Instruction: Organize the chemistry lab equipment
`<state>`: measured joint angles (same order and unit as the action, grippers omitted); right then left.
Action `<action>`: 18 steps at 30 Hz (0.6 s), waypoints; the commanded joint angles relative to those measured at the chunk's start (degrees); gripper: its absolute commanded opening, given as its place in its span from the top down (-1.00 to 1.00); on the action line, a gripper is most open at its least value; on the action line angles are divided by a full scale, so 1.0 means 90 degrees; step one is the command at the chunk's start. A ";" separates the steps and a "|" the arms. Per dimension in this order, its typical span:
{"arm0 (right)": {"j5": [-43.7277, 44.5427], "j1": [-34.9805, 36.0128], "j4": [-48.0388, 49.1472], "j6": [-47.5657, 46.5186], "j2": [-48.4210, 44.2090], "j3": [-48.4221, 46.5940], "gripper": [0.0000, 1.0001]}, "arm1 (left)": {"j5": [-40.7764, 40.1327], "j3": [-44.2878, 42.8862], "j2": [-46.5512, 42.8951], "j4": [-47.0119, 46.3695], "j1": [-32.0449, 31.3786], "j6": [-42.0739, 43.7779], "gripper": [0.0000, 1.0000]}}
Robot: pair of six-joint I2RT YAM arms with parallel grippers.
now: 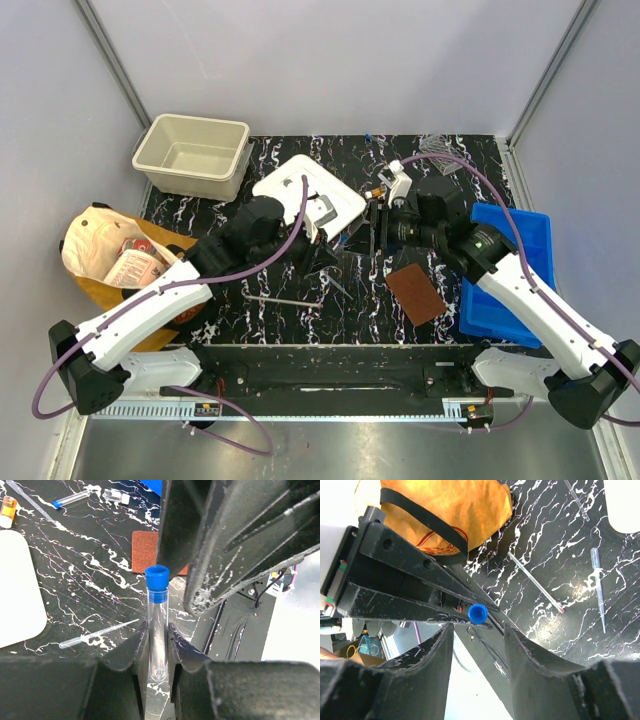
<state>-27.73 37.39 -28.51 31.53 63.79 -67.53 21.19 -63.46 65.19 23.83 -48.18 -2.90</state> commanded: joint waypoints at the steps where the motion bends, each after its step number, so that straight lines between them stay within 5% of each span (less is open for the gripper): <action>1: 0.0111 0.0026 0.0238 0.0022 0.0138 -0.0426 0.02 | 0.0194 0.0000 -0.0114 -0.0344 -0.0047 0.0117 0.89; 6: 0.0034 0.0026 0.0267 0.0032 0.0314 -0.0505 0.17 | 0.0233 -0.0009 -0.0105 -0.0344 -0.0056 0.0107 0.88; 11: 0.0014 0.0035 0.0443 0.0110 0.0237 -0.0359 0.55 | 0.0185 0.0000 -0.0114 -0.0344 -0.0047 0.0097 0.85; 15: 0.0296 0.0035 0.0716 0.0198 -0.0056 -0.0105 0.69 | 0.0068 0.0049 -0.0163 -0.0383 -0.0076 0.0097 0.47; 18: 0.0677 0.0035 0.0727 0.0208 -0.0183 -0.0075 0.71 | 0.0009 0.0020 -0.0221 -0.0353 -0.0076 0.0078 0.01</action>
<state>-26.00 37.39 -26.00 32.93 65.21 -68.27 21.74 -63.20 65.19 23.44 -48.49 -2.57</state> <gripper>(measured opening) 0.187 0.372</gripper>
